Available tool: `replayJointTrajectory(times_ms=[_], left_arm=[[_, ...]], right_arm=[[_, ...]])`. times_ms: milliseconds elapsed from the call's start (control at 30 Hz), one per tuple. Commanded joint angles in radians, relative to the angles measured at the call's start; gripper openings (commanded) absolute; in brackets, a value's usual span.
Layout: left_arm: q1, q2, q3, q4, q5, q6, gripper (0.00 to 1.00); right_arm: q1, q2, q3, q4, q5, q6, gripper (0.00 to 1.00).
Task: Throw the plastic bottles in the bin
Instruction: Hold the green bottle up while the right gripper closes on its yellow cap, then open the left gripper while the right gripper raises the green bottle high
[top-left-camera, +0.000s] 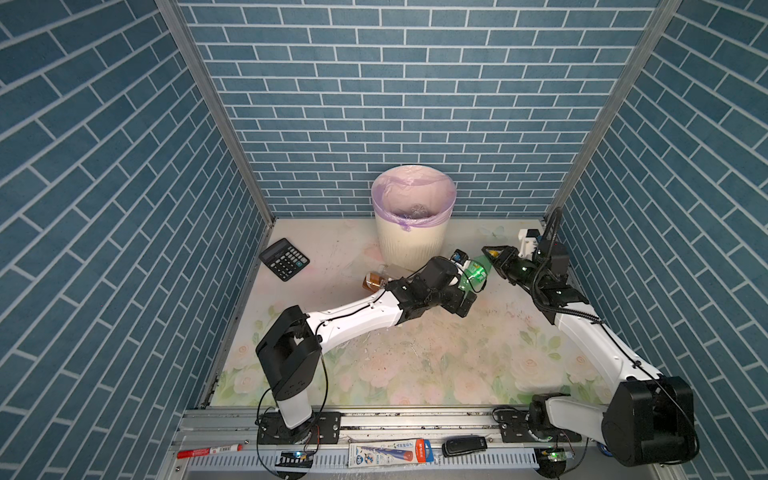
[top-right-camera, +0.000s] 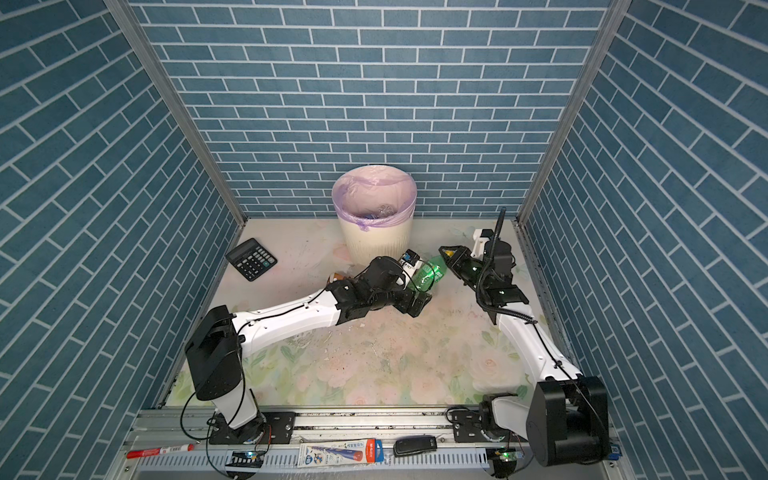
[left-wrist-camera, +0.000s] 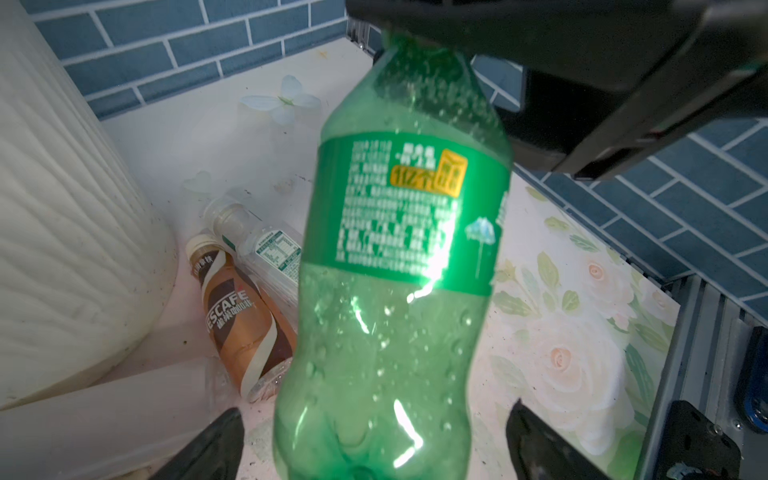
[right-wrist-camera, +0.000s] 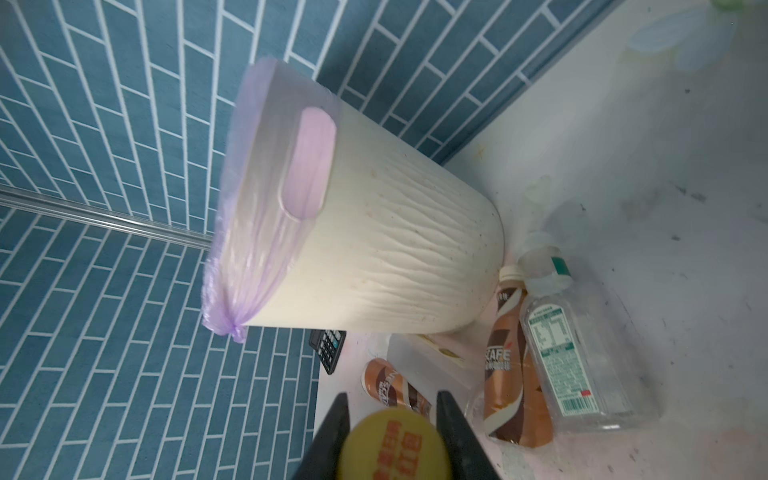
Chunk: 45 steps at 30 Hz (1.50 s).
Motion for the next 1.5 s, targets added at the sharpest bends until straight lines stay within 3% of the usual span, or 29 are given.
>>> replayJointTrajectory(times_ms=[0, 400, 833, 1033, 1233, 1467], left_arm=[[0.022, -0.053, 0.061, -0.027, -0.030, 0.046, 0.99], [0.139, -0.089, 0.267, -0.090, -0.014, 0.088, 0.99], [0.304, -0.075, 0.481, -0.145, 0.001, 0.080, 0.99], [0.364, -0.076, 0.554, -0.162, 0.020, 0.105, 0.99], [0.395, -0.100, 0.564, -0.165, 0.034, 0.111, 0.99], [0.397, -0.145, 0.461, -0.127, 0.032, 0.102, 0.99]], right_arm=[[-0.014, 0.025, 0.113, -0.003, 0.006, -0.033, 0.02], [-0.033, 0.181, 0.565, -0.099, 0.100, -0.141, 0.02], [-0.032, 0.485, 1.142, -0.084, 0.159, -0.102, 0.02], [-0.032, 0.553, 1.394, -0.164, 0.208, -0.180, 0.02], [-0.032, 0.543, 1.484, -0.170, 0.317, -0.273, 0.02], [0.032, 0.670, 1.516, -0.155, 0.257, -0.177, 0.02]])
